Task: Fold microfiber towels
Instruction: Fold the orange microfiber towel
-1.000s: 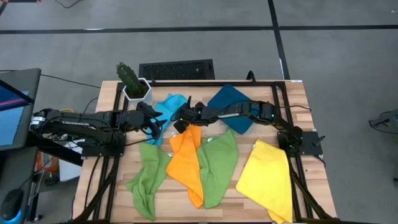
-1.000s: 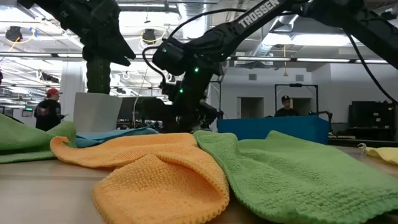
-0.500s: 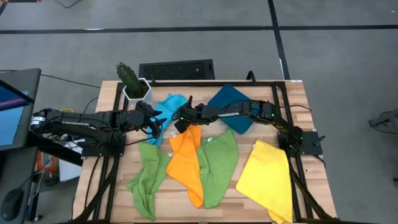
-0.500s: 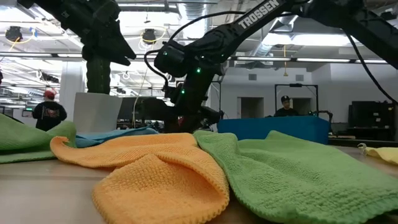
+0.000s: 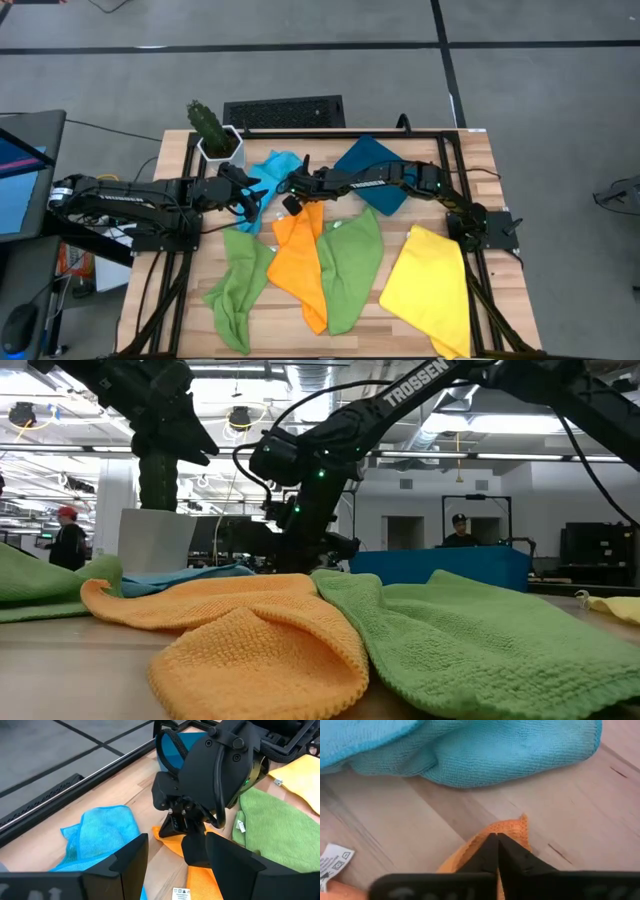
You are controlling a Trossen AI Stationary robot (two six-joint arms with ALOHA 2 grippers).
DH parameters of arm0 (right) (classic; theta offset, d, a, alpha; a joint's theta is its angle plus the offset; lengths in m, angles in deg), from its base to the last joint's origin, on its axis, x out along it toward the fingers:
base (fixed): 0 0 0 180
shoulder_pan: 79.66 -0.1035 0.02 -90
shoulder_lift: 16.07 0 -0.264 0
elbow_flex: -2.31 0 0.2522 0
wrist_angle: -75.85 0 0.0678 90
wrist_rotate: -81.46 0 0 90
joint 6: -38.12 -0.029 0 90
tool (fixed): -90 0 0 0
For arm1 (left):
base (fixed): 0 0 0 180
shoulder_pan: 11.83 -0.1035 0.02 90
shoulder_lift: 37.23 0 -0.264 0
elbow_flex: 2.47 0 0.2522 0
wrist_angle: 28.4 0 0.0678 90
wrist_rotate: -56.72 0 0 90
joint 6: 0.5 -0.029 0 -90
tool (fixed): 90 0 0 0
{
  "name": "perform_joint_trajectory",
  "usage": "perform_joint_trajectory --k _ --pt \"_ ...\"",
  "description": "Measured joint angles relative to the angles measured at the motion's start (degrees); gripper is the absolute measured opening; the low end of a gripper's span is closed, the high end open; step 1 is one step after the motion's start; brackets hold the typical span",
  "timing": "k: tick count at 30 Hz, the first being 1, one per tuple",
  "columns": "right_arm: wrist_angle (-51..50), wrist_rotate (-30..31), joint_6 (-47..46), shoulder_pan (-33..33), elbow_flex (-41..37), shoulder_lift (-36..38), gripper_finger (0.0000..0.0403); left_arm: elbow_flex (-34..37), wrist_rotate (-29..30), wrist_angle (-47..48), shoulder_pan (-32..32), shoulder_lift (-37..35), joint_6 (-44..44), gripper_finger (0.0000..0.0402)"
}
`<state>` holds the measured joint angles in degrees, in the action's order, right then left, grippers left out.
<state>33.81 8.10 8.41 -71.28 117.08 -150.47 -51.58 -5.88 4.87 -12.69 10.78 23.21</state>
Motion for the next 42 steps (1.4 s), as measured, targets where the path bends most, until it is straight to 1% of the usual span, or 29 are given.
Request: perform_joint_trajectory --k 2,6,8,12,18,21,27,30,35,39,42 --pt "0.05 0.49 0.07 0.11 0.00 0.00 0.0010 0.00 0.00 0.00 0.00 0.00 0.07 0.0192" --pt "0.18 1.16 -0.09 0.48 -0.09 1.40 0.0037 0.00 0.00 0.00 0.00 0.00 0.10 0.0192" --pt "0.10 1.53 -0.09 0.50 -0.02 2.27 0.0042 0.00 0.00 0.02 0.00 0.00 0.10 0.0192" --pt "0.87 1.76 1.38 -0.07 -0.04 2.40 0.0011 0.00 -0.01 0.04 0.00 0.00 0.10 0.0192" --pt "0.78 1.90 2.76 -1.84 -0.06 2.93 0.0014 0.00 -0.02 0.07 0.00 0.00 -0.30 0.0192" --pt "-0.47 2.93 4.52 -3.55 0.02 5.32 0.0006 0.00 -0.47 0.17 0.00 0.00 -0.30 0.0192" --pt "-7.84 11.08 6.25 -7.44 -0.04 11.52 0.0010 0.02 -2.81 0.74 0.00 0.00 -0.04 0.0192" --pt "-10.97 13.72 7.15 -9.18 -0.04 15.41 0.0005 0.02 -3.04 0.76 0.02 0.00 -0.06 0.0192" --pt "-17.84 16.64 7.70 -12.42 -0.04 21.43 0.0012 0.21 -3.25 0.57 0.02 0.00 -0.08 0.0192" --pt "-23.30 18.17 6.75 -14.66 0.00 25.54 0.0008 3.81 -5.18 -4.46 0.02 0.00 -0.52 0.0192" --pt "-25.48 18.56 4.81 -15.70 -0.02 26.76 0.0008 8.06 -6.25 -10.83 0.02 0.76 -0.54 0.0192"
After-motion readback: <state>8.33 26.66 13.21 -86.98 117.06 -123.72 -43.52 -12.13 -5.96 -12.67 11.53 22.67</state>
